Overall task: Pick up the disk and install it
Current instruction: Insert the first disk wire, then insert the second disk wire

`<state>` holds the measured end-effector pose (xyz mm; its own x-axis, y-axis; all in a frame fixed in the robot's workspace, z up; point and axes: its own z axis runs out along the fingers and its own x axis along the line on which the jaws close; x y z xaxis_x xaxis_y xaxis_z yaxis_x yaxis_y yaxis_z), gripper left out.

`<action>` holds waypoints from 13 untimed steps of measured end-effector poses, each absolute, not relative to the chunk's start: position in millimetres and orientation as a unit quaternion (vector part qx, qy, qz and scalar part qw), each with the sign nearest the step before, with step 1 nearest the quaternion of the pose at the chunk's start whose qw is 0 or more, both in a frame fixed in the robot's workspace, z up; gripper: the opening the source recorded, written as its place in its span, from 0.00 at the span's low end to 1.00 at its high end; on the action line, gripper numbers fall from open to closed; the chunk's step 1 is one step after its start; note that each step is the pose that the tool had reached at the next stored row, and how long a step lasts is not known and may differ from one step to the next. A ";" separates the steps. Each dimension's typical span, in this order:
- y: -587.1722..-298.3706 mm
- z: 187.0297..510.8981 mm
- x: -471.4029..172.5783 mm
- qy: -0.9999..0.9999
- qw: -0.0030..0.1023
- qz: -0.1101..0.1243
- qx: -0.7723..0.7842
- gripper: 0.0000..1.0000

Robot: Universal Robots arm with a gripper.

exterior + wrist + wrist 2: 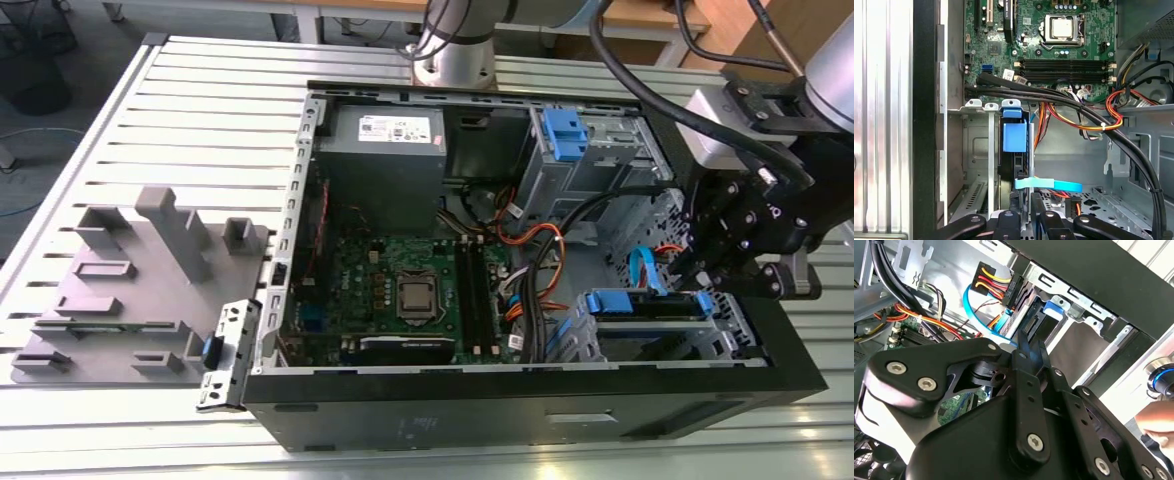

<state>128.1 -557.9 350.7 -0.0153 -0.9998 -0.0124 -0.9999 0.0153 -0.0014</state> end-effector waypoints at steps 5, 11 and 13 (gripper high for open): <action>-557.9 350.7 141.1 0.712 0.005 0.004 -0.702 0.24; -557.9 350.7 141.3 0.712 0.005 0.004 -0.702 0.24; -557.9 350.6 141.3 0.712 0.005 0.004 -0.702 0.24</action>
<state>141.3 -557.9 350.6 -0.0152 -0.9998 -0.0125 -0.9999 0.0152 -0.0014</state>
